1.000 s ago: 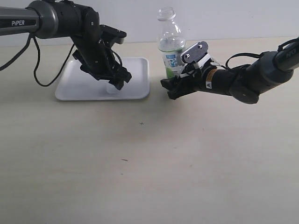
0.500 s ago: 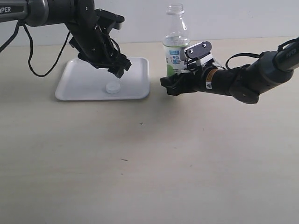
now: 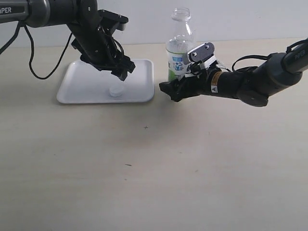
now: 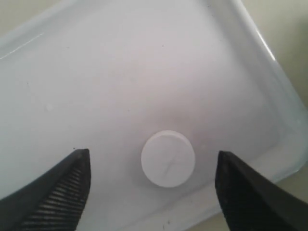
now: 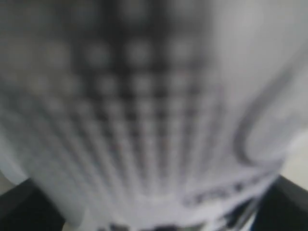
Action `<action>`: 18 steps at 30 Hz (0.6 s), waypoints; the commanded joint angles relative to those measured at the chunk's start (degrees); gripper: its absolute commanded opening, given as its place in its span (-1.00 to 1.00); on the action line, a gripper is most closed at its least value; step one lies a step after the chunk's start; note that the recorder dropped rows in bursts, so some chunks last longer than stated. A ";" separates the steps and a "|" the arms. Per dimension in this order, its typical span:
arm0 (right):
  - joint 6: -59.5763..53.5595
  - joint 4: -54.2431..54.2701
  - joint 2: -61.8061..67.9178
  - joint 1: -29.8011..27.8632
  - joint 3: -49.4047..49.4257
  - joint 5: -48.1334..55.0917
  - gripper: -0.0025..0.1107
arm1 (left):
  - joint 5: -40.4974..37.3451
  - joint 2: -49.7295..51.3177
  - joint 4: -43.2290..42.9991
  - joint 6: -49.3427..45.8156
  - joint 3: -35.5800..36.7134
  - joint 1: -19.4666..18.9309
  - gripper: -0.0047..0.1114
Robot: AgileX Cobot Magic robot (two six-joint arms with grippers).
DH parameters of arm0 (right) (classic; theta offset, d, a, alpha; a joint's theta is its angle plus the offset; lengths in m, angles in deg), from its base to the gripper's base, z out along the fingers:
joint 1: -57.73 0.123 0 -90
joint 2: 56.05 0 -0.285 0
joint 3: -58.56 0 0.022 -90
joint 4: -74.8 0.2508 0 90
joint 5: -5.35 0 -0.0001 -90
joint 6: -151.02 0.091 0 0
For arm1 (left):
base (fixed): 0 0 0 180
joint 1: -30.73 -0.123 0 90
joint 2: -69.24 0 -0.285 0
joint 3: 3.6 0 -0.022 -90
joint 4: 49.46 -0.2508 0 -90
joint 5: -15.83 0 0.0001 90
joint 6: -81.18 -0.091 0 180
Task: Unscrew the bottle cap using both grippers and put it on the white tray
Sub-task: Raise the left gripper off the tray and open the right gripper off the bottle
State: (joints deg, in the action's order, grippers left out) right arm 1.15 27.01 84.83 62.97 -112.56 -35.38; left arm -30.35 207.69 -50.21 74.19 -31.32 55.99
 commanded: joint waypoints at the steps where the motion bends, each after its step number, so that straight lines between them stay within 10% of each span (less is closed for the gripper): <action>1: -0.09 -0.88 -0.33 0.12 -0.03 -1.12 0.64 | -0.05 -0.69 0.00 0.92 -0.31 -0.11 0.29; 18: 14.35 -15.99 -5.52 0.12 -0.03 9.34 0.67 | 0.37 -5.63 1.30 1.68 1.56 -0.11 0.29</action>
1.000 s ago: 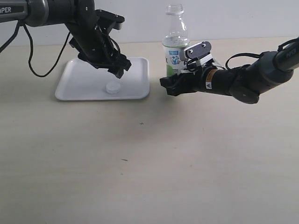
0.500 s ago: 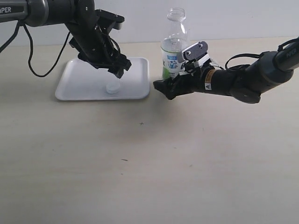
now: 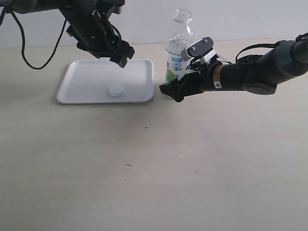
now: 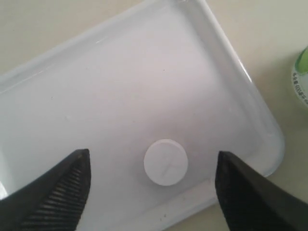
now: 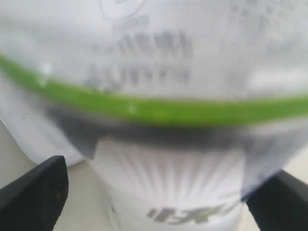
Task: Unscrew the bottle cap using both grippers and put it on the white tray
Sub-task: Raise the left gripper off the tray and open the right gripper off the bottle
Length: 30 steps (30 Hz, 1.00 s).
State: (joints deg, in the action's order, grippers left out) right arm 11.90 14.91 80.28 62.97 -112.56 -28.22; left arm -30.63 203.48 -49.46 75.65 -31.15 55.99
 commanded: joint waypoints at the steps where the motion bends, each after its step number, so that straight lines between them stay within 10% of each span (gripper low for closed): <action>1: 4.18 -3.88 -1.09 0.12 -0.03 2.95 0.67 | 0.94 -1.73 0.54 0.22 2.05 -0.11 0.29; 30: 45.92 -40.06 -8.72 -0.40 1.45 5.67 0.56 | 26.85 -24.87 0.79 6.50 36.43 -0.11 -0.01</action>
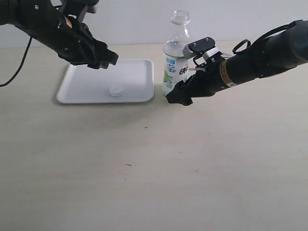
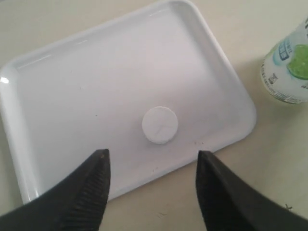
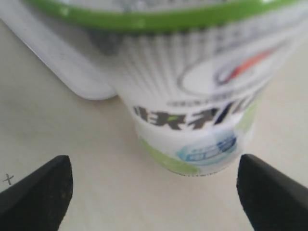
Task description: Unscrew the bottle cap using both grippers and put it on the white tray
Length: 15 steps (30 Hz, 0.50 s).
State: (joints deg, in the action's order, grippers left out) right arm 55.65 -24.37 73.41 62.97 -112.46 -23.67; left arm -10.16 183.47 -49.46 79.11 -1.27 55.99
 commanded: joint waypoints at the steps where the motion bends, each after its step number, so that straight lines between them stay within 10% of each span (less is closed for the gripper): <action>1: 2.62 -0.78 -2.63 -0.70 2.23 2.33 0.55 | 9.02 -6.28 0.79 3.77 9.02 -0.11 -0.01; 10: 2.86 -0.78 -13.42 -2.69 12.11 4.97 0.30 | 31.47 -18.71 0.91 4.70 32.14 -0.11 -0.06; 15: 2.86 -0.78 -19.11 -2.69 17.97 5.23 -0.13 | 45.80 -26.56 0.91 6.35 45.22 -0.11 -0.58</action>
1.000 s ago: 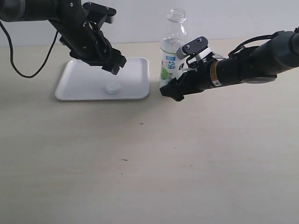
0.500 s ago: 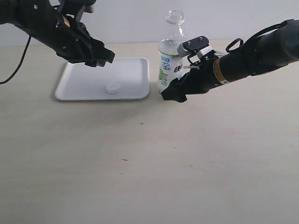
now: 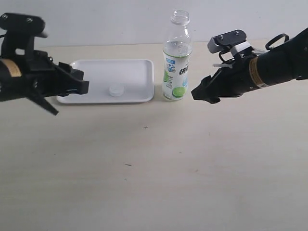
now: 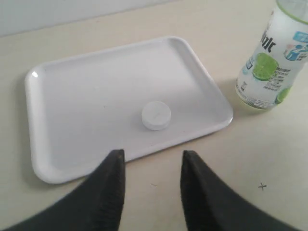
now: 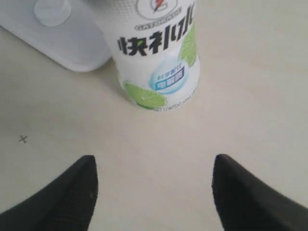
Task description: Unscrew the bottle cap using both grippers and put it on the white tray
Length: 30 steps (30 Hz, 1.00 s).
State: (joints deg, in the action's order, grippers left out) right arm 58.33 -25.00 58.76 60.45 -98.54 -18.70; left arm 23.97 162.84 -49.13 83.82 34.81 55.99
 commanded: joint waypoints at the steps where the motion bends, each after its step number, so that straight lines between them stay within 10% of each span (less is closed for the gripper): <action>1: 0.28 -0.15 -5.22 -0.17 4.98 0.25 -0.23 | 13.39 -7.35 0.58 1.87 11.13 -0.11 -0.69; 8: -0.87 -0.15 -9.33 -0.17 11.10 0.36 -0.96 | 27.07 -20.94 0.58 2.15 26.24 -0.11 -0.92; 19: -0.73 2.48 -9.72 -0.17 12.06 0.36 -0.96 | 29.35 -49.95 0.47 2.30 38.82 -0.11 -0.92; 30: -0.73 2.48 -9.72 -0.17 12.06 0.36 -0.96 | 8.76 -72.57 0.35 2.30 38.82 -0.11 -0.92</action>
State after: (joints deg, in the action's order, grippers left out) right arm 58.08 -22.80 49.62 60.45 -86.76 -18.60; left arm 37.57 95.12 -49.13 85.74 73.39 55.99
